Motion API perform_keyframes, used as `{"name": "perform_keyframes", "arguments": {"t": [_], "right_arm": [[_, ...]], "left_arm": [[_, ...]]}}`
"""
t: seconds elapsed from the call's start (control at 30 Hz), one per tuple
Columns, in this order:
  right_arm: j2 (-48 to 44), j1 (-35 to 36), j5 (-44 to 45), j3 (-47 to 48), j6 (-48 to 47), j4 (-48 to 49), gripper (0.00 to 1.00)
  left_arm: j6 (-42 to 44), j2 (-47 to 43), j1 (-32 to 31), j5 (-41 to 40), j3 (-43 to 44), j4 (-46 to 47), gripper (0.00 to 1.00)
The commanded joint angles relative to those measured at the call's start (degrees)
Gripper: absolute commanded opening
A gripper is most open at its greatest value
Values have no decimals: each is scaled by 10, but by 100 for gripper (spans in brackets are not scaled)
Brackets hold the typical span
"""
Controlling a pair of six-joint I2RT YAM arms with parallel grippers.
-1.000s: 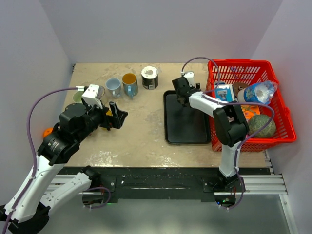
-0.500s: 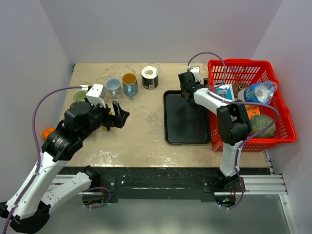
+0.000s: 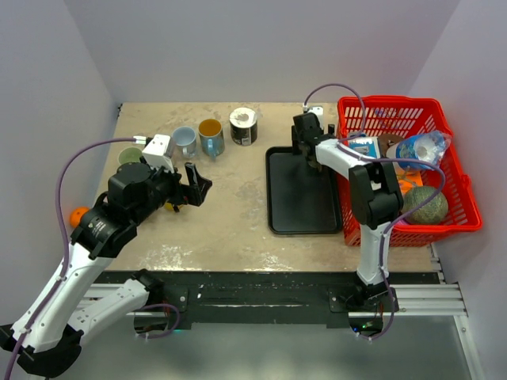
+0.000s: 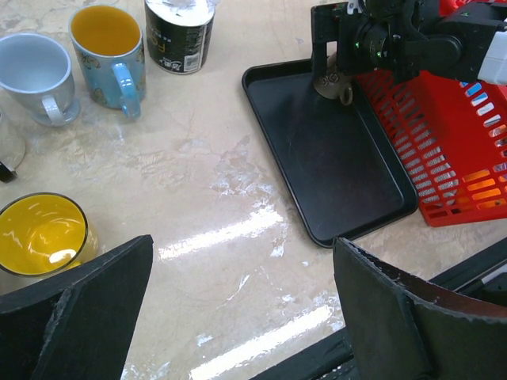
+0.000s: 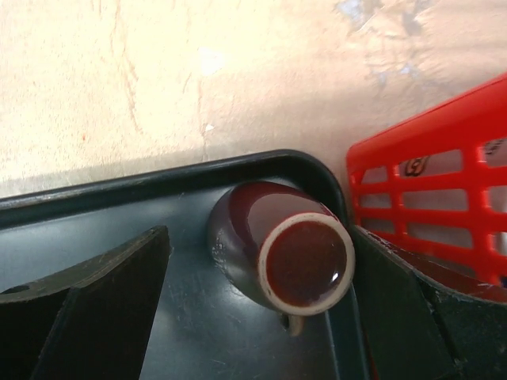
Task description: Turn the mug right side up
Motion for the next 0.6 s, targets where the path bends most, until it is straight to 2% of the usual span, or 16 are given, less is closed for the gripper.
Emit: {"name": "perform_keyframes", "arguments": {"t": [0.0, 0.07, 0.17, 0.27, 0.33, 0.37, 0.43, 0.47, 0.53, 0.57], "right_arm": [[2, -6, -31, 24, 16, -5, 93], [2, -6, -37, 20, 19, -7, 91], [-7, -7, -44, 3, 28, 4, 78], [-17, -7, -52, -12, 37, 13, 56], [-21, -6, -59, -16, 43, 13, 47], [-22, -6, -61, -20, 44, 12, 38], [-25, -7, -65, -23, 51, 8, 29], [-29, -6, -68, -28, 54, 7, 20], [-34, -6, -75, -33, 62, 7, 10], [-40, -6, -78, -38, 66, 6, 0]], "left_arm": [[-12, -4, 0, 4, -4, 24, 99], [-12, -4, 1, 5, -5, 24, 99], [-13, -6, 0, 5, -6, 24, 99], [-15, -7, 0, 7, -11, 26, 99], [-17, -11, 1, 8, -13, 25, 99], [-18, -12, 1, 10, -13, 26, 99], [-20, -14, 0, 12, -16, 28, 99], [-20, -15, 0, 12, -17, 28, 99], [-20, -17, 1, 14, -19, 29, 99], [-21, -19, 1, 15, -20, 29, 99]]}}
